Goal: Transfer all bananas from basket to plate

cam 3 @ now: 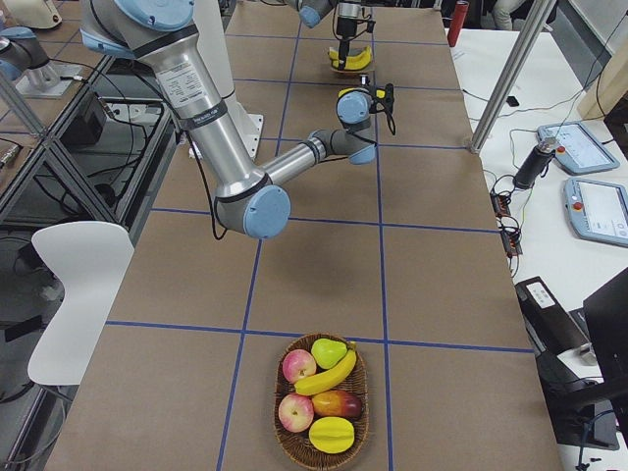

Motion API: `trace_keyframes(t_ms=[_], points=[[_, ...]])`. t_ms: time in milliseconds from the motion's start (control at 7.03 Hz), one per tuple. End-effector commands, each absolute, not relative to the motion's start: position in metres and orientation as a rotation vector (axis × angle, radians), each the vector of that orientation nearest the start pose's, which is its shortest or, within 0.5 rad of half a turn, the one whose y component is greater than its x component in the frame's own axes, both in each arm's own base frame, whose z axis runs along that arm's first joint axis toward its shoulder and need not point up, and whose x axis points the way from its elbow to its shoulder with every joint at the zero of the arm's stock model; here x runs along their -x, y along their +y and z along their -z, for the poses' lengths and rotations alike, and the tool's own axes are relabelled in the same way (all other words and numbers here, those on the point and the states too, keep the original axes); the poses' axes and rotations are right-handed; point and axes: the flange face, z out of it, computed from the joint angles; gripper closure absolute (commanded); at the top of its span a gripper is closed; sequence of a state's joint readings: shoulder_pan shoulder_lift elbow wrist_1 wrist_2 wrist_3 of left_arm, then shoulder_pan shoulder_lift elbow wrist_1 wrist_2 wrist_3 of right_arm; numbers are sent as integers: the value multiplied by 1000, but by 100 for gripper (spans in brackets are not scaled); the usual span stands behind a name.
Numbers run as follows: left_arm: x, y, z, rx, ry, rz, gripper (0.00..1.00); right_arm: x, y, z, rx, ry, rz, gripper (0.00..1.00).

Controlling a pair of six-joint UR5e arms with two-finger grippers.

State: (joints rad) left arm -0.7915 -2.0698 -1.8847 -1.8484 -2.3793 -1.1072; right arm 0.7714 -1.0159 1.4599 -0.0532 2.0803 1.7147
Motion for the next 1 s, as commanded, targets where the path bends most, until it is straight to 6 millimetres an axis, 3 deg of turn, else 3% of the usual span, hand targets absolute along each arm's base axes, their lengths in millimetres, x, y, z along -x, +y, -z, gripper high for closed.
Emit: trace_keyframes(t_ms=[0,427,711,853], points=[[-358,-438,-179,15,1366,-292,0,377,-475,-230,-296,-2003,-50,100],[-348,-427,-165,-56,1464,-380,0,357,-453,-253,-326,-2123,20,100],[-338,-426,-146,-12,1601,-99,0,360,-442,-248,-296,-2156,33,100],[-334,-422,-148,-10,1687,-98,0,354,-434,-242,-269,-2181,33,100]])
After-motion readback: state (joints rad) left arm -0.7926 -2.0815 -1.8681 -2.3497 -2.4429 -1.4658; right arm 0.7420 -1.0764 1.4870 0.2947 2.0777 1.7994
